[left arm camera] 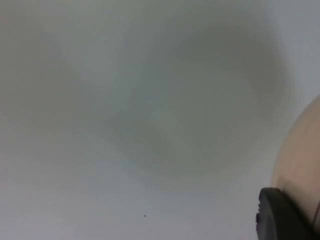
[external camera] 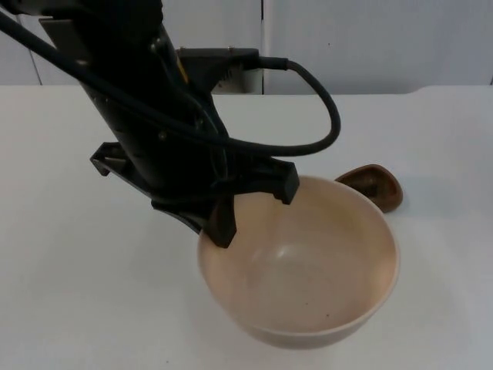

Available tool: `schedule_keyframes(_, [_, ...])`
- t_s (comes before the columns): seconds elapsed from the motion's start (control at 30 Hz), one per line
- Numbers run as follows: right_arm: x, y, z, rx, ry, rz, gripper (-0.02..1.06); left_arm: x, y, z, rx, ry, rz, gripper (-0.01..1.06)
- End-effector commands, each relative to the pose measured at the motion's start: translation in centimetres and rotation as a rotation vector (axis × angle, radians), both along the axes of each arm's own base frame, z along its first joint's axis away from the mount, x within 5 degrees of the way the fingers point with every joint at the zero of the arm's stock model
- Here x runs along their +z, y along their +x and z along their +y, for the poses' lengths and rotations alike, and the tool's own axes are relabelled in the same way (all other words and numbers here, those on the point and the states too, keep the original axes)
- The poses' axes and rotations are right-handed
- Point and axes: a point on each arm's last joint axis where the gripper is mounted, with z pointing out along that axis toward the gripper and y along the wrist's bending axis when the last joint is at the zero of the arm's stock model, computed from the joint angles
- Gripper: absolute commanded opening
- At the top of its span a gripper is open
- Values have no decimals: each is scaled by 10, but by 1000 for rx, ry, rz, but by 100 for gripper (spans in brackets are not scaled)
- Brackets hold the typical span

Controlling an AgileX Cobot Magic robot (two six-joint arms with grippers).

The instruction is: Pick up the bowl with the left hand and pour the coffee beans from the cup into the bowl with the right hand.

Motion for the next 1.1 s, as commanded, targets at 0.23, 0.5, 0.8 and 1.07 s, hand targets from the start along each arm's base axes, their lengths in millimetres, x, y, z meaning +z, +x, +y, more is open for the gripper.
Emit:
schedule_keyframes(0.23, [0, 43, 1, 3, -4, 31, 105, 2, -2, 0, 7, -13, 4, 0])
schedule_keyframes(0.5, [-15, 69, 3, 5, 3, 105, 105, 2, -2, 0, 7, -14, 2, 0])
schedule_keyframes(0.8, [-47, 90, 9, 19, 19, 240, 105, 2, -2, 0, 7, -14, 2, 0])
schedule_keyframes(1.07, [-54, 93, 44, 129, -20, 230, 105, 2, -2, 0, 5, -11, 1, 0])
